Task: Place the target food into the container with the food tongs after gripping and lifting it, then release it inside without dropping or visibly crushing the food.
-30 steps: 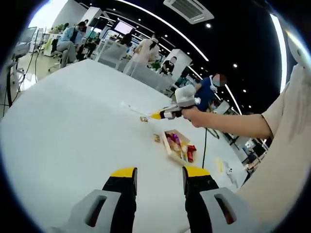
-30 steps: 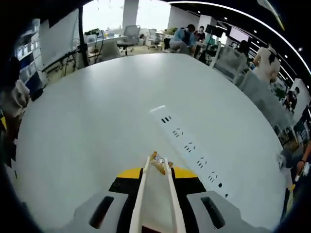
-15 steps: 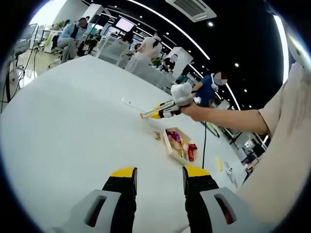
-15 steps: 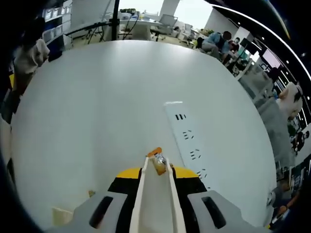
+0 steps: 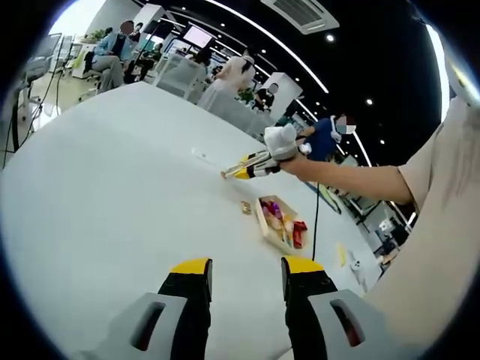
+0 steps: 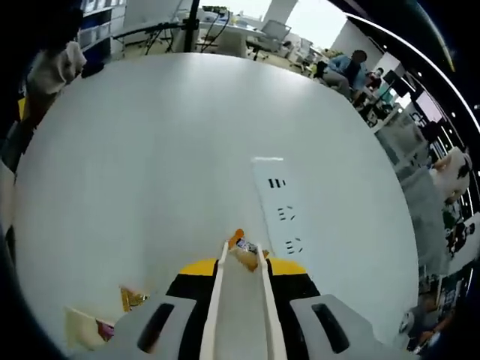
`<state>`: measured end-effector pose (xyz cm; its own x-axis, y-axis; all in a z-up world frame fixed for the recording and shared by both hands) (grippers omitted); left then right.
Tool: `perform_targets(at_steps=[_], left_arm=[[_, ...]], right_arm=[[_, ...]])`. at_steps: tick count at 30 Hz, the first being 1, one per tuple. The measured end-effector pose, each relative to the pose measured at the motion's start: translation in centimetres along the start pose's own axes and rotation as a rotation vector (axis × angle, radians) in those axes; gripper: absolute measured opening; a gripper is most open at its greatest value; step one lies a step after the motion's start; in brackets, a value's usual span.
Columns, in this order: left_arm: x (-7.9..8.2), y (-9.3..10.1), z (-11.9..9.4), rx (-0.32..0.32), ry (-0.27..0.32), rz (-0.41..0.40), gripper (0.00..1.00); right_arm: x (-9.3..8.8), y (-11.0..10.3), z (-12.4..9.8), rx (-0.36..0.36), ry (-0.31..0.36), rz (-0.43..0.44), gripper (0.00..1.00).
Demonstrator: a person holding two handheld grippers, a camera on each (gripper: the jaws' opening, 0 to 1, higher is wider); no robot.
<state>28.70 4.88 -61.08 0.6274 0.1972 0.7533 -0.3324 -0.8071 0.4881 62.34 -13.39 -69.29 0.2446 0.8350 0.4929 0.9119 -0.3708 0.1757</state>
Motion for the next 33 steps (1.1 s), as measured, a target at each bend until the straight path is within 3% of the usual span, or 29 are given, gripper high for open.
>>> perform_targets(at_steps=[2,12,20,33], left_arm=[[0.0,0.0,0.0,-0.001,0.0,-0.001,0.36],[0.1,0.1,0.1,-0.008,0.006,-0.006,0.36],[0.2,0.5,-0.1,-0.027,0.013,-0.001,0.36],[0.4,-0.7,-2.4,-0.028,0.023,0.019,0.36]], right_arm=[[0.1,0.2,0.2,0.007,0.012,0.07,0.23],[-0.3,-0.8,-0.6,-0.023,0.02,0.207,0.23],[-0.7,-2.6,-0.9,-0.086,0.053,0.372,0.23],[-0.7,-6.6,-2.0,-0.179,0.092,0.538,0.23]])
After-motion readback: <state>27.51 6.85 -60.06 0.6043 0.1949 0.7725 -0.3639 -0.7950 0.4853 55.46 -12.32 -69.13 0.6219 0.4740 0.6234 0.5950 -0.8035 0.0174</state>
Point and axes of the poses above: the point that each gripper's makers call its tool centre point, and the gripper's own axes: z roughly forward along the fingers, y roughly to its right, x roughly out of its top, the point moved 5 cm from there along -z, roughly backward along the fingers, and after that the axes turned 9 degrees about z, right-handed, at the moved point
